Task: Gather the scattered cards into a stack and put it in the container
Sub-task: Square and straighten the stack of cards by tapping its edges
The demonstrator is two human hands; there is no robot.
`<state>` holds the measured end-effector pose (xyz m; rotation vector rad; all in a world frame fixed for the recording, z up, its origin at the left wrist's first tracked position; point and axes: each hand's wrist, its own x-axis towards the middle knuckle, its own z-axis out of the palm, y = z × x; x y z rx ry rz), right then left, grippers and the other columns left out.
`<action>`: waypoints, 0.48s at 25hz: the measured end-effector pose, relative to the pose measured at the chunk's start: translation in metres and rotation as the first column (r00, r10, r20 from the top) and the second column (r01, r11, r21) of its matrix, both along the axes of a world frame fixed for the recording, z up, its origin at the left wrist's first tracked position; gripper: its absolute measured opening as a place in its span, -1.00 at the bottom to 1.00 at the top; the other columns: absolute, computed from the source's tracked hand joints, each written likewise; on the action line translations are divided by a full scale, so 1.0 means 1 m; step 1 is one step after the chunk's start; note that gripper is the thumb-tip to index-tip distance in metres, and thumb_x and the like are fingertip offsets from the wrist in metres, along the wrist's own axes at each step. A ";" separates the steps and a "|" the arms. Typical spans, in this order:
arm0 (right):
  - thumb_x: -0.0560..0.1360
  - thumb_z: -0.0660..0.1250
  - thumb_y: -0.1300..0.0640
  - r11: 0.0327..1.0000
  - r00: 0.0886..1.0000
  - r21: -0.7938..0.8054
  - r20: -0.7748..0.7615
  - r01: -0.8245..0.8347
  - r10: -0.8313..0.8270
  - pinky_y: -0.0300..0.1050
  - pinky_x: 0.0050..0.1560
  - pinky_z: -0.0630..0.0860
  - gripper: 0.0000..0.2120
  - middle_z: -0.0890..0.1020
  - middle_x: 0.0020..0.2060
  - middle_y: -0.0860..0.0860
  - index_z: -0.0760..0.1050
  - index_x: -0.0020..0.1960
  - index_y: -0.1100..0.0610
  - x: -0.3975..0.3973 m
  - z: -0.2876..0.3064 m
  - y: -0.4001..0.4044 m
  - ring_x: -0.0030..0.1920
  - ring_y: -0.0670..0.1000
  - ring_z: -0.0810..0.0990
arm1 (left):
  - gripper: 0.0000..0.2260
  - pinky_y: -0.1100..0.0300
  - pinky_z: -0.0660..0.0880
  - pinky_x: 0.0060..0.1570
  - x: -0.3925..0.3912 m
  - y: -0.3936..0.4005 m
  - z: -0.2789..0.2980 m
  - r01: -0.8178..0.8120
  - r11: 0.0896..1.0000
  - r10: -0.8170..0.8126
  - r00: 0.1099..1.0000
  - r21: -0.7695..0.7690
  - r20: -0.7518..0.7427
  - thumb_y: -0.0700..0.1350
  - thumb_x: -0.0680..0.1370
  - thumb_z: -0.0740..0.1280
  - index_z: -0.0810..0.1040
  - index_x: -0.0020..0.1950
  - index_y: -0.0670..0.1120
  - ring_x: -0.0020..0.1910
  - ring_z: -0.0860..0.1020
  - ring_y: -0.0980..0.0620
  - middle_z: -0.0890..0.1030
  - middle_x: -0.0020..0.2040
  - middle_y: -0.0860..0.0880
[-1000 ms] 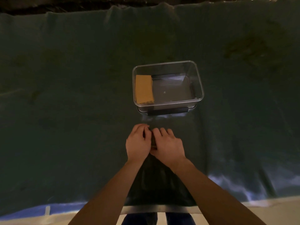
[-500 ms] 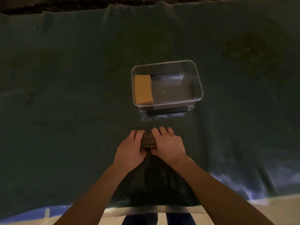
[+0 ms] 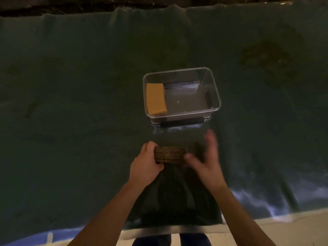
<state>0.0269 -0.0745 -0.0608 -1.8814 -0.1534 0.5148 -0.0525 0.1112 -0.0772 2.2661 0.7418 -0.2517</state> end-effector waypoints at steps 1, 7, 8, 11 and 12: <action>0.50 0.42 0.08 0.947 0.956 0.133 -0.069 0.294 -0.287 0.03 0.47 0.32 -0.17 0.21 0.55 -0.16 0.01 0.60 -0.14 0.000 0.004 -0.011 0.52 -0.05 0.24 | -0.65 0.05 0.55 -0.19 0.000 0.000 0.000 0.004 1.000 -0.004 1.000 0.001 0.006 -0.06 0.42 0.45 0.32 0.04 0.10 -0.12 0.58 0.03 0.46 0.10 0.10; 0.63 0.23 0.06 0.828 0.817 0.035 -0.193 0.560 -0.544 -0.03 0.52 0.16 -0.36 0.19 0.59 -0.05 0.01 0.61 -0.10 -0.024 0.009 0.006 0.54 -0.03 0.21 | -0.63 -0.01 0.58 -0.10 0.000 -0.001 0.000 0.031 1.000 -0.031 0.999 -0.002 0.020 -0.07 0.42 0.47 0.31 0.05 0.10 -0.07 0.59 0.01 0.46 0.12 0.08; 0.61 0.25 0.04 0.919 0.897 -0.024 -0.206 0.394 -0.390 0.02 0.52 0.22 -0.38 0.31 0.54 -0.06 0.07 0.59 -0.11 -0.036 0.004 0.019 0.50 -0.03 0.30 | -0.62 -0.01 0.57 -0.10 0.000 0.000 0.000 0.032 0.999 -0.033 0.999 0.007 0.024 -0.07 0.41 0.47 0.32 0.06 0.09 -0.06 0.59 0.00 0.46 0.12 0.08; 0.60 0.29 0.15 0.993 0.958 -0.076 -0.267 0.092 -0.109 -0.04 0.39 0.38 -0.38 0.53 0.28 -0.18 0.14 0.58 -0.10 -0.050 0.002 0.033 0.28 -0.14 0.49 | -0.63 0.00 0.54 -0.10 0.002 0.001 0.002 0.040 0.999 -0.040 0.999 0.010 0.011 -0.04 0.41 0.46 0.32 0.07 0.08 -0.04 0.58 -0.02 0.47 0.12 0.07; 0.60 0.29 0.17 0.984 0.954 -0.069 -0.244 0.164 -0.176 0.00 0.42 0.37 -0.37 0.51 0.33 -0.17 0.13 0.58 -0.10 -0.045 0.005 0.031 0.31 -0.14 0.47 | -0.63 -0.01 0.55 -0.09 0.001 0.003 0.003 0.049 0.999 -0.049 0.999 0.011 0.009 -0.04 0.41 0.47 0.31 0.06 0.09 -0.04 0.58 -0.01 0.47 0.13 0.08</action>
